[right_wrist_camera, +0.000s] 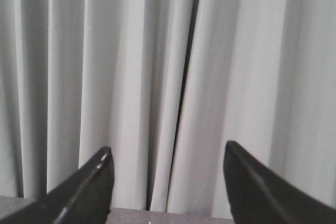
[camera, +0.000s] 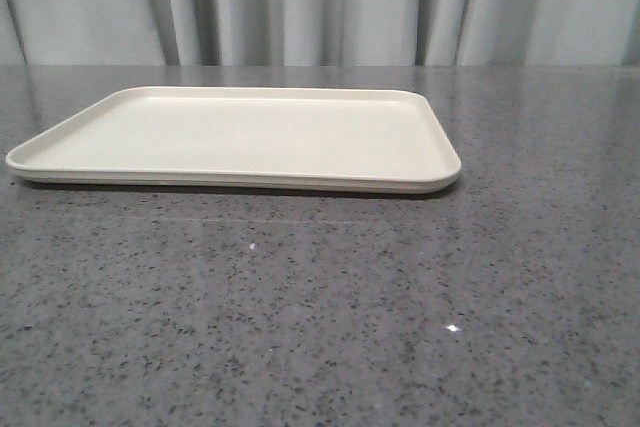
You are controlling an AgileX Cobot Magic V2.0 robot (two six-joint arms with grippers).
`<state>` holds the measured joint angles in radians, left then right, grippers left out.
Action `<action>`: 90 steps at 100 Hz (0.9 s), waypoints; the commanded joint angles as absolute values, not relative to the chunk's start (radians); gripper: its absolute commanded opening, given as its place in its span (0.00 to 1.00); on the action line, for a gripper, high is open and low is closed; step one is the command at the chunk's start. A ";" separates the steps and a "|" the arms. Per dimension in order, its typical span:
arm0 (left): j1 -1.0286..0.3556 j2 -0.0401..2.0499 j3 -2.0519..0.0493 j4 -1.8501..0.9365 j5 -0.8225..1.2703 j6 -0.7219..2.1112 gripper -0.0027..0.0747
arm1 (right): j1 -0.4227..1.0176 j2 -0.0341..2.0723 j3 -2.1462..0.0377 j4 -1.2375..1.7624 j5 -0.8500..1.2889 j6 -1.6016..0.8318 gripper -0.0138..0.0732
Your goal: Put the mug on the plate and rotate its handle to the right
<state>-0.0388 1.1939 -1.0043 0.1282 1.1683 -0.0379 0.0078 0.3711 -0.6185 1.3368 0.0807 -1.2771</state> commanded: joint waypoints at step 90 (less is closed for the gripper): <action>-0.036 1.138 -1.142 0.062 1.129 0.074 0.01 | 0.008 0.387 -0.652 1.322 0.082 -1.288 0.69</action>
<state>-0.0373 1.1707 -1.0598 0.0781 1.1544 0.0578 0.0078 0.3711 -0.6185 1.3281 0.0912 -1.2785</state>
